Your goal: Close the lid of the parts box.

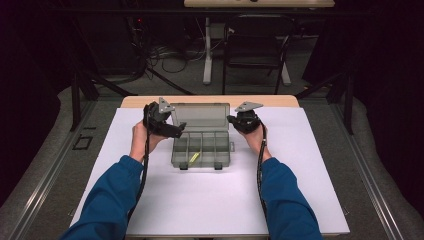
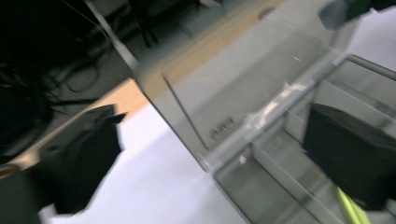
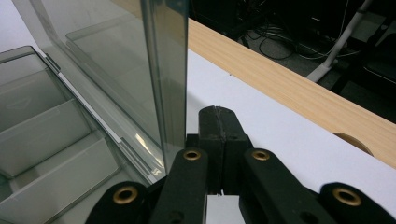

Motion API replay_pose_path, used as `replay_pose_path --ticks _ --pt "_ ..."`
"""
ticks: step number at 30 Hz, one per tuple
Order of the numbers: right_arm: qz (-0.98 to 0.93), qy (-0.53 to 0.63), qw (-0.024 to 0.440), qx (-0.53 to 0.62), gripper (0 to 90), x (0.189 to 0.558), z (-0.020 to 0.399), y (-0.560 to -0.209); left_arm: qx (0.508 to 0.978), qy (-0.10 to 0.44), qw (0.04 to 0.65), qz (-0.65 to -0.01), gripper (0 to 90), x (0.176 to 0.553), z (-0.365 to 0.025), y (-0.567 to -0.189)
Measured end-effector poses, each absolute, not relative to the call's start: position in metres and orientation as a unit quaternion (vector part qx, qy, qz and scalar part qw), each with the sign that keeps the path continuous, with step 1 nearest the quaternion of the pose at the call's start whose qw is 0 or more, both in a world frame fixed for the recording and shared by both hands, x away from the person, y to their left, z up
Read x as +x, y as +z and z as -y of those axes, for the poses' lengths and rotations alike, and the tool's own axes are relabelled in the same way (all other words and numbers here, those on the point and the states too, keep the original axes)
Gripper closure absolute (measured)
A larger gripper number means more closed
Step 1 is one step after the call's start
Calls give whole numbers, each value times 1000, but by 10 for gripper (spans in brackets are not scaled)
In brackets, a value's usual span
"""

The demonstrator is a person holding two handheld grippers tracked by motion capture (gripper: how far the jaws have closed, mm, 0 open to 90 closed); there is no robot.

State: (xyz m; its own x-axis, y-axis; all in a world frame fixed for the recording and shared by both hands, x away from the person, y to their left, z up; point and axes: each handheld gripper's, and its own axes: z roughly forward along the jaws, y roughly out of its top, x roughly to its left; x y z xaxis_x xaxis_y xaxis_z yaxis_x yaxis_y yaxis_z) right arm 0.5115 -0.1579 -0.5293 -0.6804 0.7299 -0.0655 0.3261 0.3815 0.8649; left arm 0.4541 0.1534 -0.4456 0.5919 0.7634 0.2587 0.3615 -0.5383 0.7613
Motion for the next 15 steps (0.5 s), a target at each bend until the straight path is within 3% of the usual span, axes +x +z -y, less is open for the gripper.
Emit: replay_pose_path --ticks 7,9,15 --pt "-799 451 226 328 900 511 158 -530 836 314 324 -312 284 465 -154 -428" --pt "-799 450 226 328 900 511 158 -530 843 318 315 -299 416 466 -154 -426" --pt "-801 448 229 325 900 510 158 -530 855 315 305 -277 561 470 -153 -427"
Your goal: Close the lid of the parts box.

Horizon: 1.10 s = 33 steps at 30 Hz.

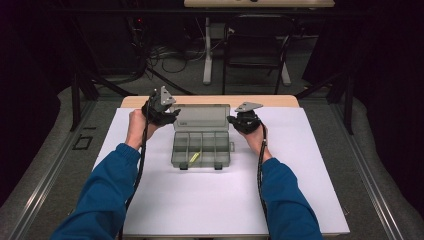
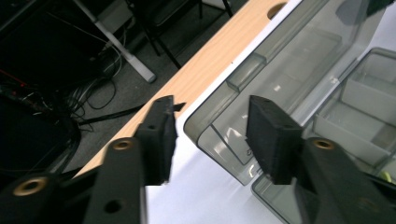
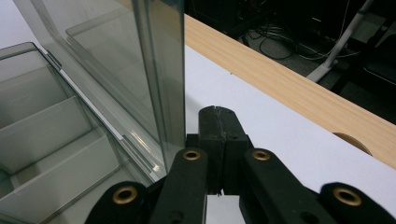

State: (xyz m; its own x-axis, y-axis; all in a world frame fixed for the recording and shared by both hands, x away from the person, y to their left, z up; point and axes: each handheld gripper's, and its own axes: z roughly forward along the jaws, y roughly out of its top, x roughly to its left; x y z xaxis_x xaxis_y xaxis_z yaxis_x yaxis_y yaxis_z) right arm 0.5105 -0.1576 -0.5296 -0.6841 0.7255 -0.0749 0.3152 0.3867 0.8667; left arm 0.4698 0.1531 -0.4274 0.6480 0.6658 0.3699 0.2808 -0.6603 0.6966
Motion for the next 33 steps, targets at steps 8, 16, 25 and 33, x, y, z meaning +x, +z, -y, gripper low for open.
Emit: replay_pose_path --ticks 8,16,25,33 --pt "-800 447 231 327 879 510 158 -529 855 319 305 -270 699 473 -158 -429" --pt "-804 437 236 327 796 497 167 -516 860 327 296 -259 724 473 -158 -429" --pt "-808 445 257 289 749 475 170 -476 860 325 295 -260 725 473 -158 -429" --pt "-814 432 267 283 742 476 156 -449 861 320 297 -262 726 473 -158 -429"
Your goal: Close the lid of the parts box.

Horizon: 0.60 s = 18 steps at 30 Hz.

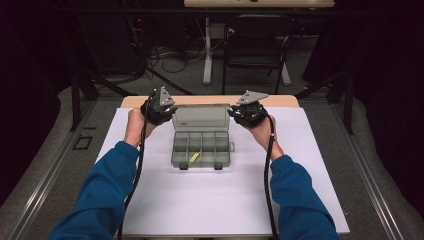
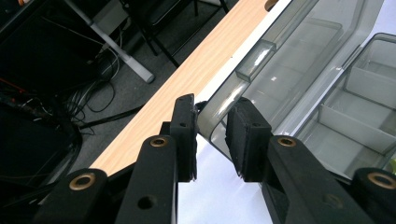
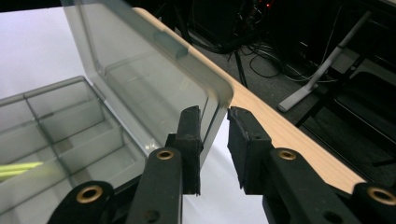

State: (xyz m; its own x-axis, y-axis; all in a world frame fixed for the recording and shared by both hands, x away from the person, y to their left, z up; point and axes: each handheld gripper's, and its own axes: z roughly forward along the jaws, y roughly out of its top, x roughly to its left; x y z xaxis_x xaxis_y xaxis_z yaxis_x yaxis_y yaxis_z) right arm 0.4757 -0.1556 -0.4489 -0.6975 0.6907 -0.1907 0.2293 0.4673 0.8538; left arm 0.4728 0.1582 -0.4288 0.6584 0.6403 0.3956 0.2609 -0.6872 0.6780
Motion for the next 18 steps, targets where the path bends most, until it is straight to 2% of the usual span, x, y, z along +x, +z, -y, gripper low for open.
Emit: replay_pose_path --ticks 8,18 --pt "-817 419 263 297 760 485 146 -443 857 320 304 -267 726 471 -159 -430" --pt "-819 419 263 290 770 472 146 -443 853 322 318 -262 712 455 -162 -434"
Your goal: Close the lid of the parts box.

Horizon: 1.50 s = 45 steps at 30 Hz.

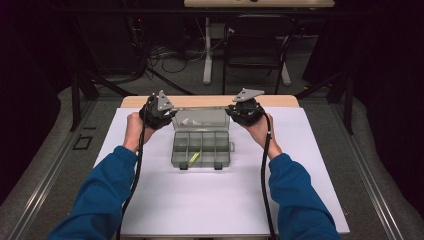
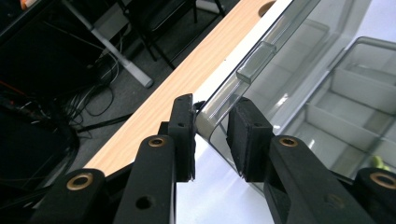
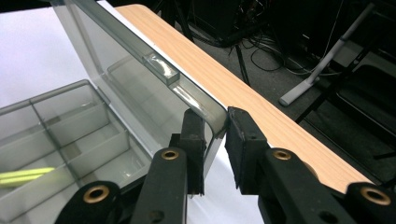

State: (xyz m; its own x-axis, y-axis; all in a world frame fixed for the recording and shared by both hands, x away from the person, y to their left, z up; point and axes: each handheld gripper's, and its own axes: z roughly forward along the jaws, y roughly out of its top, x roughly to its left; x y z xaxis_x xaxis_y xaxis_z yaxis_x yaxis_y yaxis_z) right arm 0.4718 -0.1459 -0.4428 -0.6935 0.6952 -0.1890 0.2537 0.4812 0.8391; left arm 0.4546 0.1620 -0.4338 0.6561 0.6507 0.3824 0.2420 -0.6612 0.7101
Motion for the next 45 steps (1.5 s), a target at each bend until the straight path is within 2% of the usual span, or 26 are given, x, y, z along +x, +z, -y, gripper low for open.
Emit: replay_pose_path --ticks 12,31,33,35,38,40,43,45 --pt "-826 411 273 273 754 452 144 -445 857 326 315 -245 706 435 -163 -438" --pt "-834 399 282 255 741 437 142 -448 862 317 313 -241 684 424 -166 -440" --pt "-835 399 282 254 740 437 141 -449 861 313 316 -246 604 425 -167 -440" --pt "-834 400 279 257 740 438 142 -449 862 295 329 -249 468 425 -169 -436" --pt "-834 400 280 256 739 437 142 -450 858 262 358 -258 398 425 -173 -425" --pt "-835 398 281 255 739 437 142 -449 852 258 373 -261 430 425 -175 -419" --pt "-837 396 282 251 739 436 141 -449 841 268 375 -283 613 429 -175 -411" --pt "-837 395 283 250 737 435 141 -449 839 267 370 -296 704 433 -174 -410"
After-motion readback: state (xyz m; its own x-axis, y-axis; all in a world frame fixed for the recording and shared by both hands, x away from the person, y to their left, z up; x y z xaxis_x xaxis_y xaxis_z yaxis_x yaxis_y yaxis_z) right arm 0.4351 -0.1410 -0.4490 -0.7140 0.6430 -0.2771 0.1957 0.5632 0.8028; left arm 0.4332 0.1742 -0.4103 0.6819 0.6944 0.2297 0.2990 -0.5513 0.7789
